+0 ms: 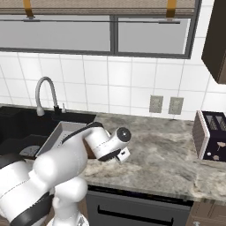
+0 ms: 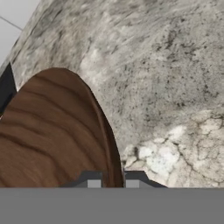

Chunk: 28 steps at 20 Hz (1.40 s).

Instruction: Pick the cup and bowl from the counter and place them on the counter next to the sink.

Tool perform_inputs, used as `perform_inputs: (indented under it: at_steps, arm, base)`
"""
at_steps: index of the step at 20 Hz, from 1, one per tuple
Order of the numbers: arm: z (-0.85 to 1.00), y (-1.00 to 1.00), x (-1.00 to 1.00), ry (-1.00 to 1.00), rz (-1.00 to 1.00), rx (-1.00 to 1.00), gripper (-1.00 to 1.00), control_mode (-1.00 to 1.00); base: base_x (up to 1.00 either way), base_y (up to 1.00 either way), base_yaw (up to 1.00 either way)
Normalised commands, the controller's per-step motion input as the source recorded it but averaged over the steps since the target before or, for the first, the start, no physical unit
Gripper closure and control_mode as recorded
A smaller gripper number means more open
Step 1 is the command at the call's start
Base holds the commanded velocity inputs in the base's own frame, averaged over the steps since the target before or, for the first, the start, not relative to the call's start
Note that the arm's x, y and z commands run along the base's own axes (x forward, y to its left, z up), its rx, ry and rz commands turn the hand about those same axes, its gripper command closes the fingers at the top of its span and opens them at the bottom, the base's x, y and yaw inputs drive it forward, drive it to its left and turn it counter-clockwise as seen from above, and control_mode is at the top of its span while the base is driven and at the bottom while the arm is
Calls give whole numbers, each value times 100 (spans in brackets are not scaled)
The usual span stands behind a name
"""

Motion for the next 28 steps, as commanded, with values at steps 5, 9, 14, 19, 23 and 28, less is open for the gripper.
perform_inputs:
  at_steps: [5, 9, 14, 19, 23, 28]
  arm:
    - [-5, 0, 3, 0, 0, 0, 100, -100]
    - [0, 0, 0, 0, 0, 0, 100, -100]
    - [0, 0, 0, 0, 0, 0, -100, -100]
    - [4, 0, -2, -1, 0, 0, -100, -100]
    - [20, 0, -12, 0, 0, -3, -100, -100]
    - [38, 0, -23, 0, -5, -6, -100, -100]
  base:
    - [0, 0, 0]
    - [0, 0, 0]
    - [0, 0, 0]
    - [0, 0, 0]
    - [0, 0, 0]
    - [0, 0, 0]
